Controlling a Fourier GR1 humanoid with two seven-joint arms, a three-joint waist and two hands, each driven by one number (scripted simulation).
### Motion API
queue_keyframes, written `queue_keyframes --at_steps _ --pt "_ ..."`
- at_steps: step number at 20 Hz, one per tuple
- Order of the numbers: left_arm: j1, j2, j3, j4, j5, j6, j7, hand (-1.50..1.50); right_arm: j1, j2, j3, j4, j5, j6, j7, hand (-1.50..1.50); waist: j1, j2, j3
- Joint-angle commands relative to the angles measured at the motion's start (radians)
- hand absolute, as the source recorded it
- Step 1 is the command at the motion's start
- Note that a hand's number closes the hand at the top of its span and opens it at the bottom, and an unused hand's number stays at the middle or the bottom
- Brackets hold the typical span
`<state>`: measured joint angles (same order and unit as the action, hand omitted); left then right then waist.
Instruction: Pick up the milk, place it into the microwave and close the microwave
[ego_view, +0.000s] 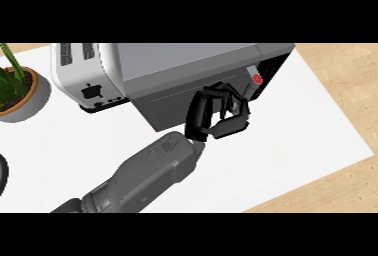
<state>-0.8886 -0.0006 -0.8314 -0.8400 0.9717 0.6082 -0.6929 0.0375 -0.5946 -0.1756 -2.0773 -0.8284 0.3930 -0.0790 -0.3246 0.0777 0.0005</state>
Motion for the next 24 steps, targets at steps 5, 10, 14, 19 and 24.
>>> queue_keyframes --at_steps 5,10,14,19,24 --pt "-0.085 0.001 0.038 0.102 0.042 -0.022 0.015 1.50 -0.013 -0.025 0.021 -0.008 -0.060 0.039 0.027 -1.50 -0.004 0.020 -0.001" --pt "-0.082 0.001 0.028 0.107 0.056 -0.016 -0.005 1.50 -0.011 -0.043 0.019 -0.006 -0.080 0.059 0.038 -1.50 -0.014 0.019 0.000" --pt "-0.093 0.001 0.027 0.114 0.066 -0.021 -0.008 1.50 -0.023 -0.056 0.009 -0.004 -0.108 0.060 0.047 -1.50 -0.010 0.017 -0.001" --pt "-0.090 0.001 0.016 0.119 0.076 -0.020 -0.025 1.50 -0.038 -0.067 -0.002 0.004 -0.119 0.063 0.050 -1.50 -0.008 0.023 0.000" --pt "-0.090 0.001 0.010 0.122 0.095 -0.021 -0.031 1.50 -0.037 -0.082 -0.008 0.006 -0.144 0.087 0.055 -1.50 -0.015 0.019 0.001"
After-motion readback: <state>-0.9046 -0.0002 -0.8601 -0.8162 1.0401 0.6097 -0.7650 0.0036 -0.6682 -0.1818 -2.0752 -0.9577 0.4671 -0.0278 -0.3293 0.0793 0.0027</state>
